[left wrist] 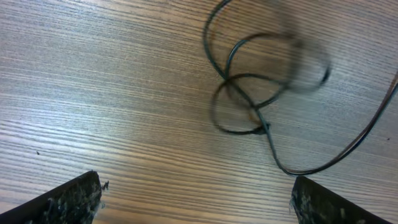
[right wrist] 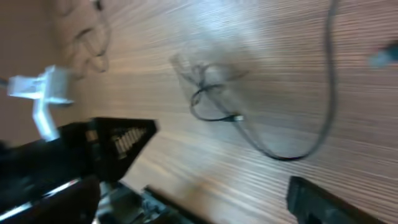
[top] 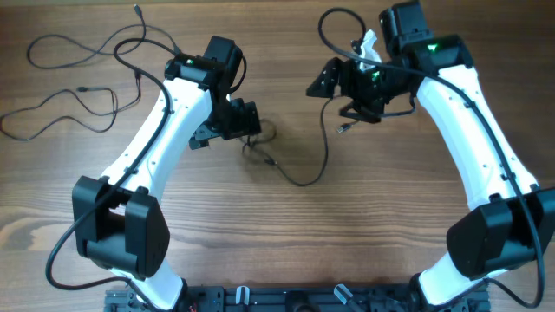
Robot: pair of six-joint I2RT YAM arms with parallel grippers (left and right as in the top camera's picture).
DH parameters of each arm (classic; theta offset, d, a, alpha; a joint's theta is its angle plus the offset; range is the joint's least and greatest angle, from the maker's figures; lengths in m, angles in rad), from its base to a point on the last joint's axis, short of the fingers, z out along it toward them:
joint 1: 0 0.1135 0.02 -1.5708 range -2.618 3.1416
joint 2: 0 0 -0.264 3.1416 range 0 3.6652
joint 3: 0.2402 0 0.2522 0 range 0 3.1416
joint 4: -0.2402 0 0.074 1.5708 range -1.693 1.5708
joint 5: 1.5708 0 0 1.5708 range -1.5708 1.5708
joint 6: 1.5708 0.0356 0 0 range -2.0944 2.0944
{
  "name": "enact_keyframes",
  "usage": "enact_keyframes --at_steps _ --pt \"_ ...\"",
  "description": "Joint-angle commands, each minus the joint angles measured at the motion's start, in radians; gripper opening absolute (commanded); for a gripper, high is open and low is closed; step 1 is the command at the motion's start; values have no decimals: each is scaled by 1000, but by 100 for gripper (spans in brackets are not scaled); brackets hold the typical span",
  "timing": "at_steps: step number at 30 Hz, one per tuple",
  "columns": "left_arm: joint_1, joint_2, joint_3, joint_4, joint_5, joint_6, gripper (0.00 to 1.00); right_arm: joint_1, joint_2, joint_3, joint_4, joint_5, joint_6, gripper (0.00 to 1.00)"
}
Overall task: Untangle cables
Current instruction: 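Drag the grasped cable leftward toward the center with the right gripper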
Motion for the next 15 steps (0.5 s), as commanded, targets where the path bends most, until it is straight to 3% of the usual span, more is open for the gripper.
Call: enact_keyframes --at_steps 1,6,11,15 --pt "5 10 -6 1 -13 -10 100 16 -4 5 -8 155 0 99" --pt "5 10 -6 1 -9 -10 100 14 -4 5 18 264 2 100" --pt "5 10 -6 0 224 -10 100 -10 -5 5 57 423 89 100" --pt "5 10 -6 6 238 -10 100 -66 -4 5 67 499 164 100"
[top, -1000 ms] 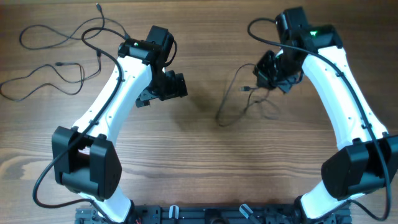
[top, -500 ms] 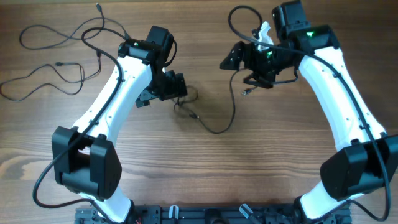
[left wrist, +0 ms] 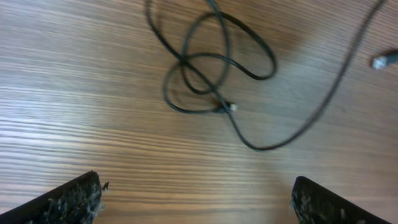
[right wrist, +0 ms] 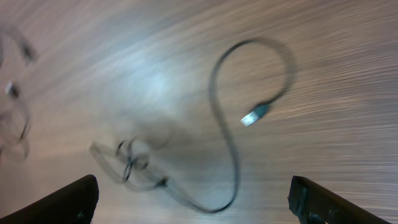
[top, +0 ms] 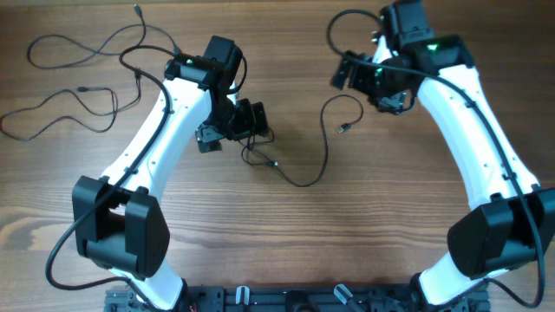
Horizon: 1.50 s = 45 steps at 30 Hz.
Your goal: Untangle cables
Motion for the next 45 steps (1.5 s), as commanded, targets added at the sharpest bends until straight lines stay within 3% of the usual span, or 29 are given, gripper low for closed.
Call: enact_keyframes --at_steps 1,7,10,14,18,21,23,25,29,35,40,45 --pt "3 10 -6 14 85 -10 100 -85 -4 5 -5 133 71 100" --pt "4 10 -6 47 18 -22 100 -98 -4 -3 -97 72 41 100" --pt "32 10 -6 53 -166 -145 100 -72 -3 -32 -76 -32 -133 100" --pt "130 10 -6 57 -166 -174 98 -17 -2 -91 -22 -134 -275 100" --pt "222 11 -12 56 -172 -164 68 63 0 -151 71 -134 -217 100" --pt "248 11 -39 62 -153 -112 33 117 5 -183 149 -134 -164 100" --pt "248 11 -69 81 -100 -24 33 154 7 -200 201 -134 -156 99" --pt "240 11 -98 105 -50 49 39 188 14 -208 239 -133 -157 100" --pt "232 11 -150 158 -37 59 38 249 44 -208 283 -108 -140 99" --pt "232 11 -254 288 -26 76 39 278 82 -208 296 -80 -111 81" --pt "232 11 -322 387 123 179 45 281 100 -208 301 -80 -97 80" --pt "227 11 -361 475 122 179 49 283 106 -208 303 -80 -61 79"
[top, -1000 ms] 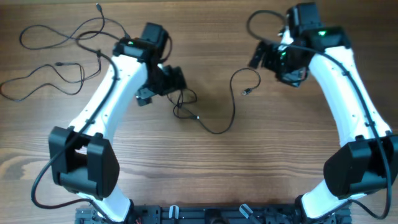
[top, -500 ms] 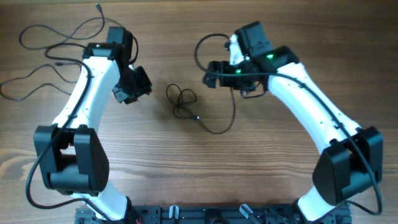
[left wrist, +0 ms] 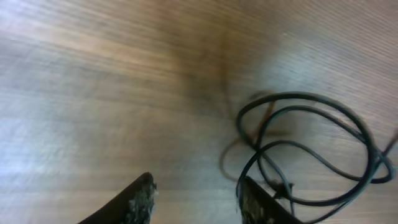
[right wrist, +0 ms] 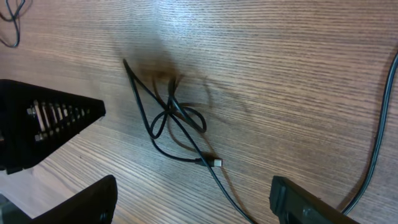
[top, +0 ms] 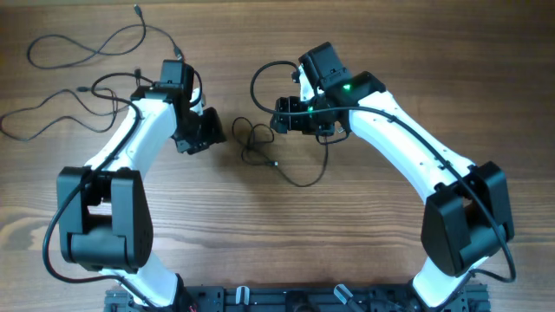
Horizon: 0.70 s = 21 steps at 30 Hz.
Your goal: Untangle cables
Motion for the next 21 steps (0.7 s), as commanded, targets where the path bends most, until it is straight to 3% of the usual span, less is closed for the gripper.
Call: enact_keyframes --at_steps 1,9,13,21 --pt "-8 10 -32 52 45 42 50 2 26 -7 6 13 28 79" --pt "-79 27 -38 145 18 41 54 2 26 -8 5 13 27 75" --pt "-104 43 -38 162 -84 37 52 2 26 -8 0 14 12 75" --pt "-101 45 -38 194 -99 38 50 2 27 -7 0 24 4 76"
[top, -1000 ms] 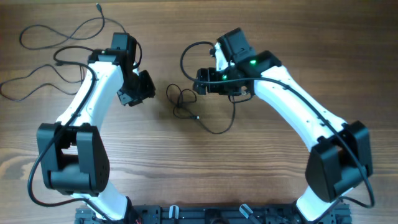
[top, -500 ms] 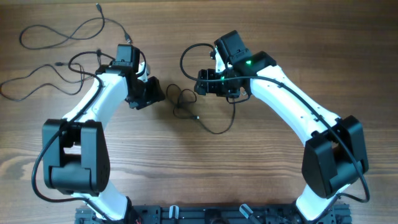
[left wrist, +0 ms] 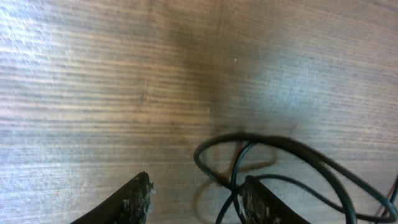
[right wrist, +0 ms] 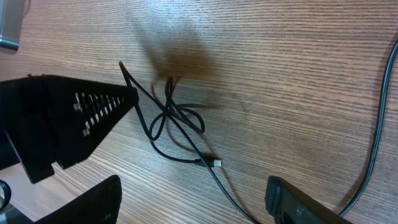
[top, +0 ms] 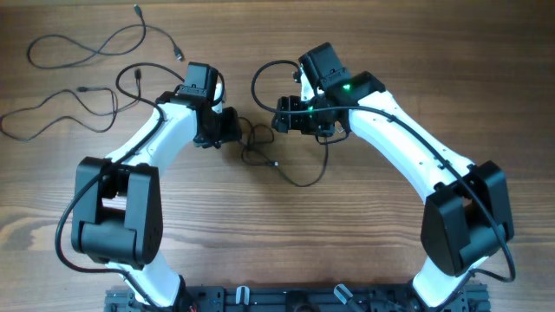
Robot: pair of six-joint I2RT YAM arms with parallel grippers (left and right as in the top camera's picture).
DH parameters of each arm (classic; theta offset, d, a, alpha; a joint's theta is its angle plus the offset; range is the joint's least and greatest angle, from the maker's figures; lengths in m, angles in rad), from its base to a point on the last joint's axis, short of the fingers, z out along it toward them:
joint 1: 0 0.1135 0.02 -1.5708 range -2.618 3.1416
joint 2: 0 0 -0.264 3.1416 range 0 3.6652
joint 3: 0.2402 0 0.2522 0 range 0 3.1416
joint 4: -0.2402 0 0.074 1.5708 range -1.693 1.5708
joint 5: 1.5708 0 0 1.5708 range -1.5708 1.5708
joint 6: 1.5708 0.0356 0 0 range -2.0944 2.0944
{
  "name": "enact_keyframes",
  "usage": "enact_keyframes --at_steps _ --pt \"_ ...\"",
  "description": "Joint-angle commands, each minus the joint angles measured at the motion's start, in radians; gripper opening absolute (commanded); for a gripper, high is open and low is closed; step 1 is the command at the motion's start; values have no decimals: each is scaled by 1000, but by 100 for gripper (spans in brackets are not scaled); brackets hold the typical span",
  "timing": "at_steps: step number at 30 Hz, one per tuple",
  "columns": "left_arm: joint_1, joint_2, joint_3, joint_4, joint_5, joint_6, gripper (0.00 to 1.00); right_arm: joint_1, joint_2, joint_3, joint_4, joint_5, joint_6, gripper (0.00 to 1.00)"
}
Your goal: Untangle cables
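A thin black cable lies in a small knot of loops (top: 253, 144) at mid-table. Its tail (top: 303, 181) curves right and runs up under my right arm. My left gripper (top: 232, 130) sits at the knot's left edge. In the left wrist view the left gripper (left wrist: 196, 202) is open low over the wood, with the loops (left wrist: 249, 149) crossing just by its right finger (left wrist: 261, 200). My right gripper (top: 289, 117) hovers to the knot's upper right. In the right wrist view the right gripper (right wrist: 193, 202) is wide open, with the cable's connector (right wrist: 216, 163) below it.
Two other thin dark cables lie spread out at the far left: one (top: 87, 43) near the back edge, another (top: 52, 113) below it. The black left gripper body (right wrist: 68, 118) fills the left of the right wrist view.
My left gripper has moved right, from a little left of the knot to its left edge, so the loops now reach its right finger. The right gripper has hardly moved.
First my left gripper was wide open over the knot and my right gripper was high at the back right near the cable's free end. Then that end lay on the table. Later the right gripper stood by the knot and the left, jaws narrower, left of it.
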Motion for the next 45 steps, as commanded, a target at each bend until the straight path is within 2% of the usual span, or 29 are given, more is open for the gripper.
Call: enact_keyframes --at_steps 1,6,12,13,16,20,29,30,33,36,41,42,45 --pt "4 15 -7 27 -24 15 50 2 26 -8 -2 19 -14 75" --pt "3 52 -7 91 -24 8 40 2 26 -23 2 20 -14 75" --pt "3 62 -7 132 -32 8 39 2 26 -53 15 19 -15 75" --pt "4 62 -7 135 -32 8 34 4 26 -58 19 19 -14 75" --pt "4 62 -7 137 -32 8 4 8 31 -75 37 16 -19 75" --pt "4 62 -7 136 -32 8 4 27 55 -75 77 17 -73 73" --pt "4 62 -7 122 -32 8 4 38 140 -75 172 76 -13 70" --pt "4 62 -7 117 -31 8 4 36 148 -75 180 76 -13 70" --pt "4 62 -7 87 -31 18 28 36 148 -75 200 76 -13 72" --pt "5 61 -7 80 -12 89 45 35 148 -75 206 76 -13 73" --pt "25 50 -6 85 113 151 51 37 154 -75 195 76 -14 74" --pt "31 50 -6 85 121 151 55 37 158 -75 195 77 -14 74" --pt "34 50 -7 84 119 178 56 37 160 -75 196 76 -10 74"
